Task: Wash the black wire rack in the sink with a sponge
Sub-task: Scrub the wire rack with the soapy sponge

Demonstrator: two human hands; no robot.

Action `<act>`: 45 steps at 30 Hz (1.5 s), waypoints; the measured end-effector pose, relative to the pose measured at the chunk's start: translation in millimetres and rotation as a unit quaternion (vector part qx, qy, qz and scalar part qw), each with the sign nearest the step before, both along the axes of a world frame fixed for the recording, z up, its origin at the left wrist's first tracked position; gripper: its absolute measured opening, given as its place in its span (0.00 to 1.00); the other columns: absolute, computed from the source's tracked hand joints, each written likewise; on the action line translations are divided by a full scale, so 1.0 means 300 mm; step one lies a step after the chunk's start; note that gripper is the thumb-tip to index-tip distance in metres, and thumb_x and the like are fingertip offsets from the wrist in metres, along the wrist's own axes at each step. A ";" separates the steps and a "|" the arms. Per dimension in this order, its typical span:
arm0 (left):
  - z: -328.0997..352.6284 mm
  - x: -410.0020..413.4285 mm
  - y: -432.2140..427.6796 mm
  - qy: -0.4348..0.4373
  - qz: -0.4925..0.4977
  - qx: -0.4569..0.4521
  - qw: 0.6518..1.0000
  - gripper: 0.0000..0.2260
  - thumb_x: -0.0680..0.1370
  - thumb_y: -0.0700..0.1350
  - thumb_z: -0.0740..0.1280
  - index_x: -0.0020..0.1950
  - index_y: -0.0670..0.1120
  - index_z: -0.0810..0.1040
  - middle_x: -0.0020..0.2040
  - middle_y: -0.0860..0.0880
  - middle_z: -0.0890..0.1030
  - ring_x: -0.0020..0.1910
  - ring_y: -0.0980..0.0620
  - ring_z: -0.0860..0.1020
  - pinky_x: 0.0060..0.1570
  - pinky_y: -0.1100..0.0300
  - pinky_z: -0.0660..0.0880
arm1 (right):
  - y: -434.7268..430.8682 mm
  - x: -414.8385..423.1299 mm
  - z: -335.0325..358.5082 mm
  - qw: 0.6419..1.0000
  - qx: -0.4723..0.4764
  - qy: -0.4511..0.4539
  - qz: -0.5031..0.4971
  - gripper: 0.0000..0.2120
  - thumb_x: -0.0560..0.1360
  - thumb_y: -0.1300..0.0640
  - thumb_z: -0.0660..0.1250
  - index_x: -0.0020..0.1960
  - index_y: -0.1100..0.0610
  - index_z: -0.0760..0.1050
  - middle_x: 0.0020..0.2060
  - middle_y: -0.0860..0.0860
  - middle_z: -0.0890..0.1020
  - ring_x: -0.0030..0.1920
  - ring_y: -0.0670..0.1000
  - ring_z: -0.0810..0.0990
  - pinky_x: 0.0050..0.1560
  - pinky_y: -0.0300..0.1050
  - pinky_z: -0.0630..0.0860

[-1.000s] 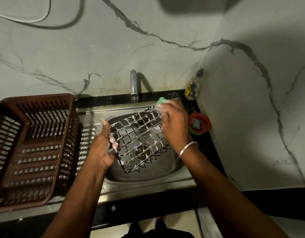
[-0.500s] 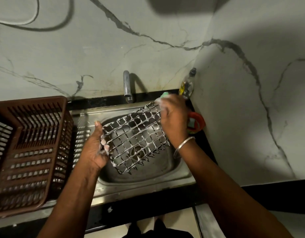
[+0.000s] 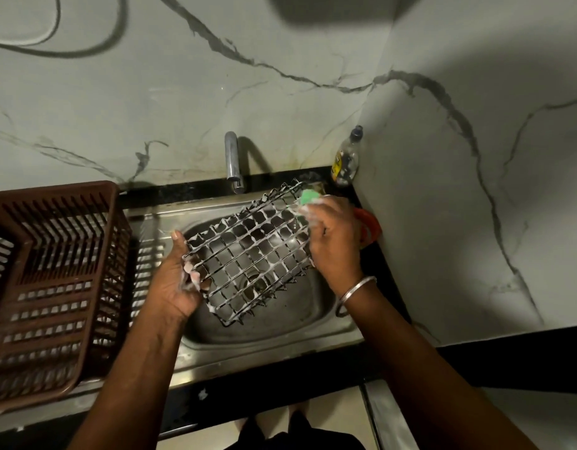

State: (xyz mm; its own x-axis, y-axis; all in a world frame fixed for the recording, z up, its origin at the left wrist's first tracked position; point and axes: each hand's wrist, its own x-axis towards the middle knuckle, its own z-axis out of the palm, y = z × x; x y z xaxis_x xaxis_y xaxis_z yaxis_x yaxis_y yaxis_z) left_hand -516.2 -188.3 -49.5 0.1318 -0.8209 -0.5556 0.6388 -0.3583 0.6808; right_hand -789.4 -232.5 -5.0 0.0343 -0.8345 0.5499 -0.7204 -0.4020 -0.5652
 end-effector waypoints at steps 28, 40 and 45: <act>0.110 -0.112 -0.036 0.015 0.099 0.085 0.991 0.20 0.82 0.62 0.67 0.55 0.45 0.81 0.36 0.46 0.88 0.32 0.47 0.87 0.31 0.47 0.85 | 0.166 0.036 -0.059 0.997 -0.028 -0.068 0.029 0.12 0.76 0.74 0.69 0.52 0.61 0.86 0.51 0.53 0.84 0.56 0.54 0.78 0.57 0.51 0.77; -0.079 -0.080 -0.123 0.012 0.127 0.107 0.986 0.40 0.62 0.69 0.83 0.68 0.52 0.83 0.66 0.42 0.85 0.64 0.34 0.83 0.66 0.32 0.77 | 0.265 0.174 -0.053 0.992 -0.031 -0.071 0.102 0.15 0.74 0.76 0.68 0.53 0.61 0.86 0.52 0.53 0.84 0.55 0.55 0.79 0.55 0.56 0.77; -0.156 -0.070 -0.165 0.042 0.131 0.113 0.984 0.52 0.46 0.71 0.87 0.66 0.51 0.85 0.66 0.41 0.85 0.71 0.32 0.78 0.69 0.38 0.74 | 0.283 0.175 -0.060 0.992 -0.035 -0.057 0.110 0.15 0.74 0.76 0.68 0.53 0.62 0.86 0.51 0.54 0.84 0.55 0.56 0.80 0.55 0.56 0.77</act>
